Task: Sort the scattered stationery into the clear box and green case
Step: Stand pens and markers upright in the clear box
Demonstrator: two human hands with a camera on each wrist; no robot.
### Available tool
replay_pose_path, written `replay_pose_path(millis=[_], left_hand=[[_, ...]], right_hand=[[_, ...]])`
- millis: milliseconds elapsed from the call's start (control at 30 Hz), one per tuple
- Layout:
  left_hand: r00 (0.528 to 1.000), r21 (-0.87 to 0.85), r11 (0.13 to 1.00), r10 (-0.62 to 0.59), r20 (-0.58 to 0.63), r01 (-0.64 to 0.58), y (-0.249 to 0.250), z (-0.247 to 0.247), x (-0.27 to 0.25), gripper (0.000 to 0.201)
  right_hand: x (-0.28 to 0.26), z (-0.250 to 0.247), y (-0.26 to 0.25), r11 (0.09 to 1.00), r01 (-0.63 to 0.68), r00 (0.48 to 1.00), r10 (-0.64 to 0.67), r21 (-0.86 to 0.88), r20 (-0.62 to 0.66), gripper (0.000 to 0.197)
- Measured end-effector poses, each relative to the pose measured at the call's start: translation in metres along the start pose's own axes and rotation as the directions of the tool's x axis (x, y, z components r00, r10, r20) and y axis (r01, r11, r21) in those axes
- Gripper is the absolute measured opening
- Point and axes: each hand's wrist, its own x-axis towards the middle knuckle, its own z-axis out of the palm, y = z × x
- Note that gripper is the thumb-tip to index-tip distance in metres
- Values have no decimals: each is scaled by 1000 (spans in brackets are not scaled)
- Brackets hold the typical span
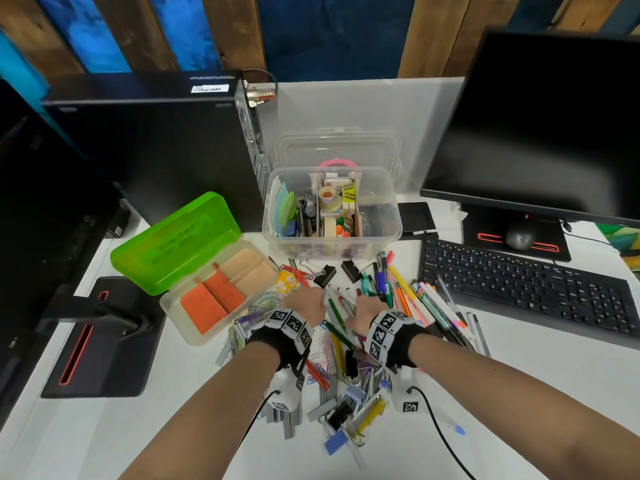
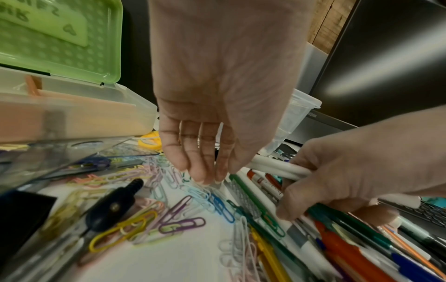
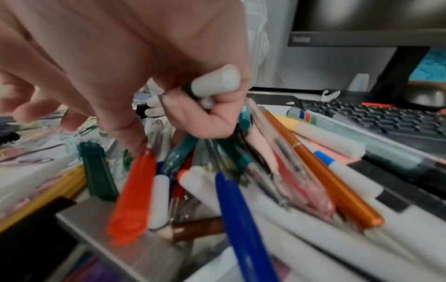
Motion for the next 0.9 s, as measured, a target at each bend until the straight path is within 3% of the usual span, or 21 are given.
replay_pose_path(millis=[67,200,367,433,633,700,800,900], left_hand=[[1000,32,999,-29,10,28,3,-2,-1,28],[999,21,1000,14,-41,-13,8,0,-2,26],[1000,-52,998,29,-6,-30,31,-3,5,28],[1000,-44,999,-12,19,13,42,-4,5,31],[998,-126,990,-59,32,63,62,5,18,55],[995,-127,988,-80,54,87,65,5,24,52],[989,-113,985,-125,75,133,64,6,26,24],[983,-118,982,-135,125,150,61,3,25,23]], right_hand=[[3,3,2,998,-18,1000,18,54,3,23],[8,0,20,929,1,1000,-1,371,1,29],[2,-19,43,855,79,997,-80,513,-20,19],[3,-23,53,770,93,995,-91,632,-37,5],[4,-27,81,567,93,995,-27,818,-94,6],[4,-27,87,550,87,996,-27,831,-86,9],[3,-24,89,564,96,995,-70,820,-68,10],[6,-18,83,692,147,987,-55,707,-152,14]])
